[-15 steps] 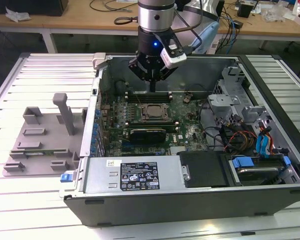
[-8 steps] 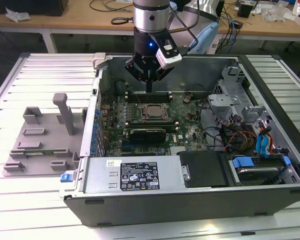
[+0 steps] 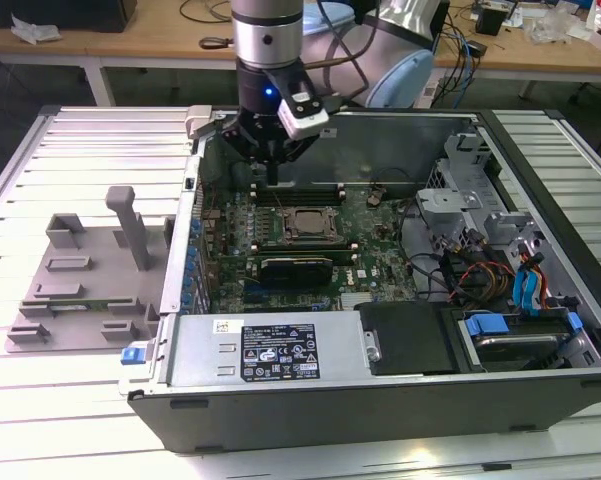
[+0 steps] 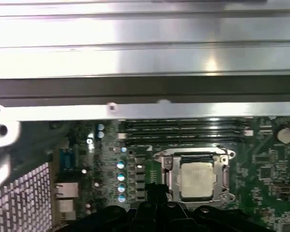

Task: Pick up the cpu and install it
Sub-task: 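Install the first cpu locking lever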

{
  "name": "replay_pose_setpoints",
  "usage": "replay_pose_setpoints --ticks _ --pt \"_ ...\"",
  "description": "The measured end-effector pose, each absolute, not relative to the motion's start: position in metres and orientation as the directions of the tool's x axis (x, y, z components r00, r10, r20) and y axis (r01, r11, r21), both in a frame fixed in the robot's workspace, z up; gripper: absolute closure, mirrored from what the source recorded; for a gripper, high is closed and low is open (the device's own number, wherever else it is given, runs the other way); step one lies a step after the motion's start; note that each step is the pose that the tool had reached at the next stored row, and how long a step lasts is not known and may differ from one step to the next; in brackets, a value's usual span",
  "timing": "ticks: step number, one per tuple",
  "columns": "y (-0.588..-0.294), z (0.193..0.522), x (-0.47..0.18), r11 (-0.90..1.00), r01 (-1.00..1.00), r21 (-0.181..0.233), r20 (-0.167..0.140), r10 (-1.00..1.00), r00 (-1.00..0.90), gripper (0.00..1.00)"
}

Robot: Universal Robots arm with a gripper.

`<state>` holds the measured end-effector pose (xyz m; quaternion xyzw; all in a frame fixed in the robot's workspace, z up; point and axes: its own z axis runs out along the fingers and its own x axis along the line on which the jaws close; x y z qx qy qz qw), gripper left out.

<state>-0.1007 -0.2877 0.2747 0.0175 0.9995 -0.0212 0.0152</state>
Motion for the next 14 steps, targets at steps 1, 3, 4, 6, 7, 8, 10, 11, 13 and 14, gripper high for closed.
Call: replay_pose_setpoints --ticks 1,3,4,6,7,8,10,11,13,14 --pt "-0.287 0.274 -0.104 0.998 0.036 -0.042 -0.031 0.034 -0.999 0.89" --pt "-0.285 0.272 -0.112 0.998 0.036 -0.042 -0.031 0.034 -0.999 0.89" --pt "-0.284 0.271 -0.117 0.998 0.036 -0.042 -0.031 0.035 -0.999 0.89" --pt "-0.280 0.270 -0.118 0.999 0.035 -0.042 -0.031 0.033 -0.999 0.89" --pt "-0.277 0.268 -0.118 0.999 0.032 -0.042 -0.031 0.030 -0.999 0.89" --pt "-0.274 0.266 -0.118 0.999 0.028 -0.042 -0.031 0.027 -0.999 0.89" --pt "-0.269 0.262 -0.118 0.999 0.019 -0.042 -0.031 0.018 -0.999 0.89" --pt "-0.269 0.262 -0.118 0.999 0.014 -0.042 -0.031 0.013 -0.999 0.89" --pt "-0.269 0.261 -0.116 0.999 0.010 -0.042 -0.031 0.009 -0.999 0.89" --pt "-0.269 0.261 -0.115 0.999 0.010 -0.042 -0.031 0.009 -0.999 0.89"
